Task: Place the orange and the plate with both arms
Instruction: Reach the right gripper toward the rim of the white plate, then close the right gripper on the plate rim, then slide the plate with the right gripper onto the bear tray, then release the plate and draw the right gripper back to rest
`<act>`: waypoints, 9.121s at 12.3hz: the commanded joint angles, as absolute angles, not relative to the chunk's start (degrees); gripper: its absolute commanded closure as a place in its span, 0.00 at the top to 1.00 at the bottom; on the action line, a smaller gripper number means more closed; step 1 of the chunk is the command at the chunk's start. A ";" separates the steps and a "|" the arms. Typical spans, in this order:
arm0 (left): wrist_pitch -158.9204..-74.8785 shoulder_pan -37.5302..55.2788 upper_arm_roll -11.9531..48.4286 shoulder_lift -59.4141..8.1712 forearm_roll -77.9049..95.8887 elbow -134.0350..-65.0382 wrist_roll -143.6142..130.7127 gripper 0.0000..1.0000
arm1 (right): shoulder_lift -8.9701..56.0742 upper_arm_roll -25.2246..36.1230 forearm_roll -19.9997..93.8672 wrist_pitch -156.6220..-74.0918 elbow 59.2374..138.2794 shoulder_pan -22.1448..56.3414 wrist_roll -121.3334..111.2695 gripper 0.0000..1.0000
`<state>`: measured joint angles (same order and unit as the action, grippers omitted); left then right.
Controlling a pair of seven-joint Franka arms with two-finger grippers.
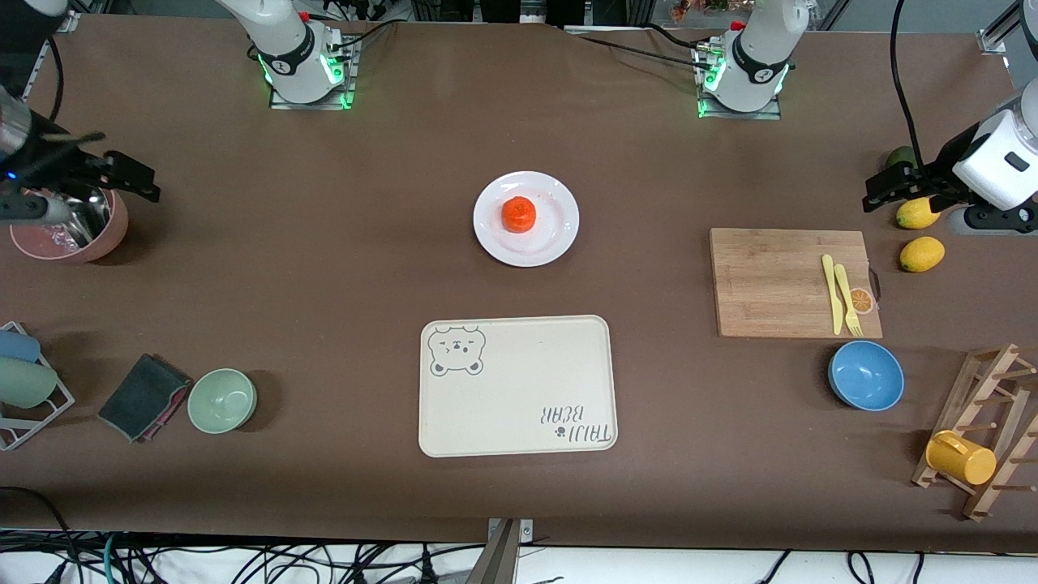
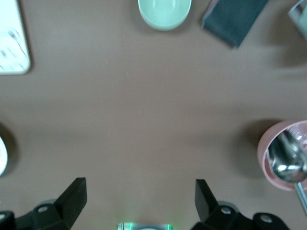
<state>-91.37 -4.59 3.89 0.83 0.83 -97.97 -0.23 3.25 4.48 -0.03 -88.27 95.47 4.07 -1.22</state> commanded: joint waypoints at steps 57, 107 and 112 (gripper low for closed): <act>-91.93 0.61 -1.05 -2.02 2.11 -94.57 4.39 1.00 | 31.90 -34.45 116.71 -159.52 129.20 8.88 -73.64 0.30; -91.93 0.27 -0.17 -4.04 2.19 -91.85 4.13 1.00 | -1.83 0.70 17.97 -93.81 107.86 -0.44 -23.17 1.00; -92.29 1.49 0.09 -10.51 7.08 -87.20 3.69 1.00 | -1.76 0.09 2.73 -89.20 98.53 -0.44 -4.06 1.00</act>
<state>-92.33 1.12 0.23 -4.52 2.87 -91.21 2.99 -2.77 0.66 5.54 -89.32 100.49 -0.55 -8.92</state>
